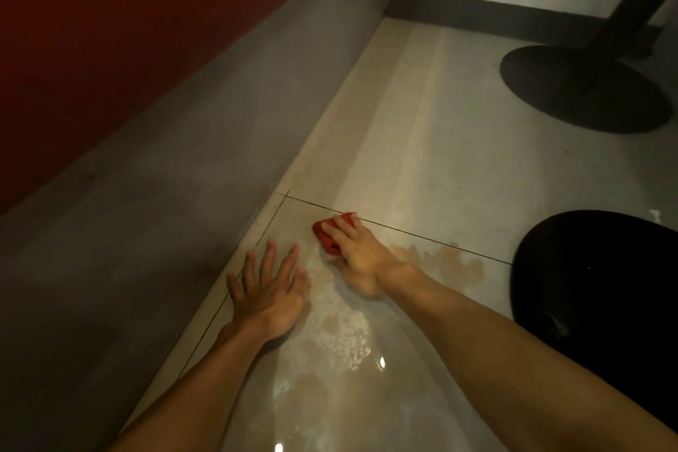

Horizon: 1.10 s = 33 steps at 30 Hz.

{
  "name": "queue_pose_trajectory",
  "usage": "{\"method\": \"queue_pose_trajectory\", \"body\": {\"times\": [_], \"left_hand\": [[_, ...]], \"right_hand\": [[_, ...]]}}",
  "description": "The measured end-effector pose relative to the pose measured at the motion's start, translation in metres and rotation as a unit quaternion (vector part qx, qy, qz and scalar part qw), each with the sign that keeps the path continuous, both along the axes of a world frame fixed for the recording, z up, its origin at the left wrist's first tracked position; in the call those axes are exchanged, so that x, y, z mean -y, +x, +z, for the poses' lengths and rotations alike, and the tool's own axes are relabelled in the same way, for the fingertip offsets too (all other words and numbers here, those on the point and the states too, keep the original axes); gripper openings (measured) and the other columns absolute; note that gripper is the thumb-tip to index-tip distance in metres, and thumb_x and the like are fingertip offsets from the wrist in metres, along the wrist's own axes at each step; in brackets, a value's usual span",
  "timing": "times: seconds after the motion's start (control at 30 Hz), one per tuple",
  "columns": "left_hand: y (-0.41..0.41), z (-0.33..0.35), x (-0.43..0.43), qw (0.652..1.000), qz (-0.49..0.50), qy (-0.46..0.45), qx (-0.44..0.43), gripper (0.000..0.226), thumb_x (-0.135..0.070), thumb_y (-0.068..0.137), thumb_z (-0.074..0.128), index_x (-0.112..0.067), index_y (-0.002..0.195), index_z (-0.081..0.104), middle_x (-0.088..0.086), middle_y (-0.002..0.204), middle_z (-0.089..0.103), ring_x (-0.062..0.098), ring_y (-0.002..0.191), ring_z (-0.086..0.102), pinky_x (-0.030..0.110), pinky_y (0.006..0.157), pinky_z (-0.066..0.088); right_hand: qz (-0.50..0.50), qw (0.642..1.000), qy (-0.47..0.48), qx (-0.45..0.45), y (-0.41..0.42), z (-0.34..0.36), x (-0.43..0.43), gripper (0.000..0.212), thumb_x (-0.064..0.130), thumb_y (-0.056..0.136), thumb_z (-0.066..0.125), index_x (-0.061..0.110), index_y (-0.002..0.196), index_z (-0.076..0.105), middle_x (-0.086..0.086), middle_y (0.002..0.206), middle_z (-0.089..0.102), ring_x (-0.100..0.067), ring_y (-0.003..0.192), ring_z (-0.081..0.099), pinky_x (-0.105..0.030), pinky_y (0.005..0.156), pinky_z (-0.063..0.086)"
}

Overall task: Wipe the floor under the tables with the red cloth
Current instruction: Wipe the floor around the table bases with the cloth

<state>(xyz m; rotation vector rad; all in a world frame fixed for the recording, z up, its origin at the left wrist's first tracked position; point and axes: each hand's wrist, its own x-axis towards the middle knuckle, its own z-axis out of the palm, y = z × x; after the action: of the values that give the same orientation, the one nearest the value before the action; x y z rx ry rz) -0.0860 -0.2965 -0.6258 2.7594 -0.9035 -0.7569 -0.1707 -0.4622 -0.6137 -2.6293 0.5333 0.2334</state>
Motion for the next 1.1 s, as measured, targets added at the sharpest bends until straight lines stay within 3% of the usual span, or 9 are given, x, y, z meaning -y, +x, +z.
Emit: {"method": "queue_pose_trajectory", "body": {"times": [0.17, 0.33, 0.43, 0.63, 0.87, 1.1], "left_hand": [[-0.001, 0.001, 0.001, 1.000, -0.007, -0.001, 0.010, 0.053, -0.058, 0.097, 0.003, -0.051, 0.148, -0.010, -0.011, 0.158, -0.025, 0.023, 0.145, -0.026, 0.054, 0.116, -0.013], [-0.001, 0.010, 0.006, 0.999, -0.010, -0.014, 0.048, 0.055, -0.056, 0.098, 0.008, -0.042, 0.151, 0.010, -0.005, 0.163, -0.002, 0.029, 0.148, -0.006, 0.052, 0.118, -0.001], [0.000, 0.009, 0.012, 0.994, -0.046, -0.047, 0.085, 0.054, -0.052, 0.099, 0.010, -0.038, 0.150, 0.016, -0.004, 0.162, 0.011, 0.027, 0.147, 0.004, 0.049, 0.118, 0.007], [-0.006, 0.000, 0.022, 0.996, -0.063, -0.035, 0.044, 0.055, -0.054, 0.099, 0.006, -0.040, 0.152, 0.007, -0.007, 0.163, -0.005, 0.022, 0.149, -0.006, 0.048, 0.119, -0.001], [-0.005, -0.002, 0.018, 0.996, -0.063, -0.044, 0.039, 0.057, -0.056, 0.097, 0.003, -0.042, 0.152, 0.007, -0.010, 0.162, -0.007, 0.018, 0.149, -0.010, 0.046, 0.119, -0.005], [-0.006, -0.004, 0.019, 0.996, -0.054, -0.054, 0.040, 0.057, -0.056, 0.097, 0.005, -0.042, 0.152, 0.009, -0.012, 0.162, -0.007, 0.017, 0.149, -0.010, 0.046, 0.119, -0.006]], "right_hand": [[0.024, 1.000, 0.000, 0.006, -0.029, 0.016, 0.030, 0.054, 0.025, 0.100, 0.050, 0.015, 0.150, 0.032, -0.008, 0.161, 0.019, -0.028, 0.149, 0.011, -0.025, 0.116, 0.004], [-0.083, 0.995, 0.050, 0.005, -0.065, 0.018, 0.073, 0.051, 0.020, 0.100, 0.050, 0.020, 0.149, 0.035, -0.001, 0.160, 0.022, -0.023, 0.149, 0.009, -0.025, 0.116, 0.006], [-0.153, 0.986, 0.059, 0.023, -0.089, 0.014, 0.088, 0.050, 0.018, 0.100, 0.050, 0.021, 0.148, 0.036, 0.000, 0.160, 0.023, -0.018, 0.149, 0.010, -0.018, 0.113, 0.004], [-0.248, 0.965, 0.079, 0.042, -0.137, 0.008, 0.093, 0.047, 0.019, 0.100, 0.049, 0.026, 0.146, 0.039, 0.004, 0.159, 0.024, -0.017, 0.149, 0.010, -0.032, 0.119, 0.011], [-0.345, 0.938, 0.032, 0.029, -0.152, 0.004, 0.082, 0.050, 0.032, 0.101, 0.045, 0.028, 0.148, 0.032, 0.000, 0.158, 0.023, -0.026, 0.142, 0.028, -0.045, 0.115, 0.029], [-0.289, 0.957, 0.014, 0.009, -0.156, -0.001, 0.051, 0.054, 0.032, 0.103, 0.040, 0.029, 0.153, 0.021, 0.003, 0.162, 0.013, -0.024, 0.150, 0.002, -0.046, 0.120, 0.018]]}}
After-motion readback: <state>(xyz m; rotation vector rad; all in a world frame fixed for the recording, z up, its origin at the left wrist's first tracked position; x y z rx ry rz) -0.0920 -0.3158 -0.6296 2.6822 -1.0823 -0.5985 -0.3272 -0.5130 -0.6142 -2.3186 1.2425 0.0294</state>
